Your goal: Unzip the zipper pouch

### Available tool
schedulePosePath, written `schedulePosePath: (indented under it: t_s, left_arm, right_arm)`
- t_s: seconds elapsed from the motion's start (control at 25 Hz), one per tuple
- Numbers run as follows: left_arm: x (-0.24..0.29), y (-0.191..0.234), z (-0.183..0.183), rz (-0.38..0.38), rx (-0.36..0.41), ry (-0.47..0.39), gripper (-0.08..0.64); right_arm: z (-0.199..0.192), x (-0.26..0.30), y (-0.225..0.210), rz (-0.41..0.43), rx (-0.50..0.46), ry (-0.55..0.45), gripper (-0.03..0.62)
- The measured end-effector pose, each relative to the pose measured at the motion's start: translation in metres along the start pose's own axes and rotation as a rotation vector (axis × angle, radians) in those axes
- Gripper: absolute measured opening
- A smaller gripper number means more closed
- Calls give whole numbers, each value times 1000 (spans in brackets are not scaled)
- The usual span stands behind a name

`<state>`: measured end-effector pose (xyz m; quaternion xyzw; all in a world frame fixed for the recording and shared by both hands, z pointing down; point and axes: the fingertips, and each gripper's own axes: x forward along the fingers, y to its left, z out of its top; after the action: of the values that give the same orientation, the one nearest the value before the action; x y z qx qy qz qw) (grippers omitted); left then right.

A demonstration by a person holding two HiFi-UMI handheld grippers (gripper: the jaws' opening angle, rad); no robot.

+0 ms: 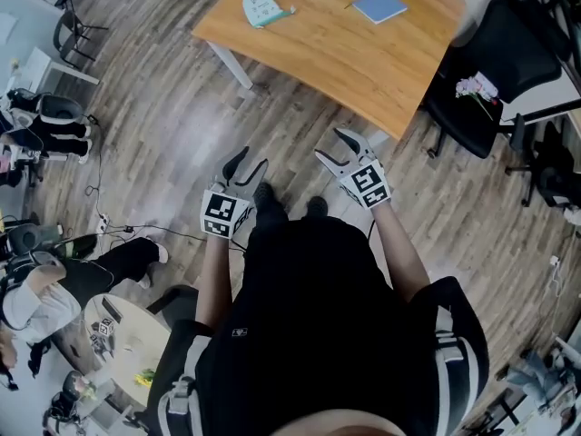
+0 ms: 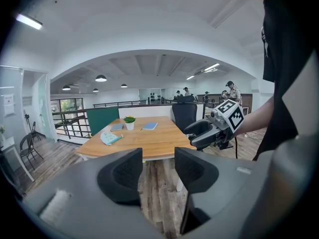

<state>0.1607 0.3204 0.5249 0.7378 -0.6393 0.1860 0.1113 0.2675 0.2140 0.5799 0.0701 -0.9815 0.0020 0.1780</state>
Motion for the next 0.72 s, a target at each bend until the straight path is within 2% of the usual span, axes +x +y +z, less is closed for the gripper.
schedulePosePath:
  t_s: [0.36,0.72]
  left_arm:
    - [0,-11,2,-5,1,4,199]
    - [7,3,3,-12,-17,2,195]
  right_arm:
    - [1,-8,-6,-1,4,-9,280]
    - [0,1,-14,-18,23,1,276]
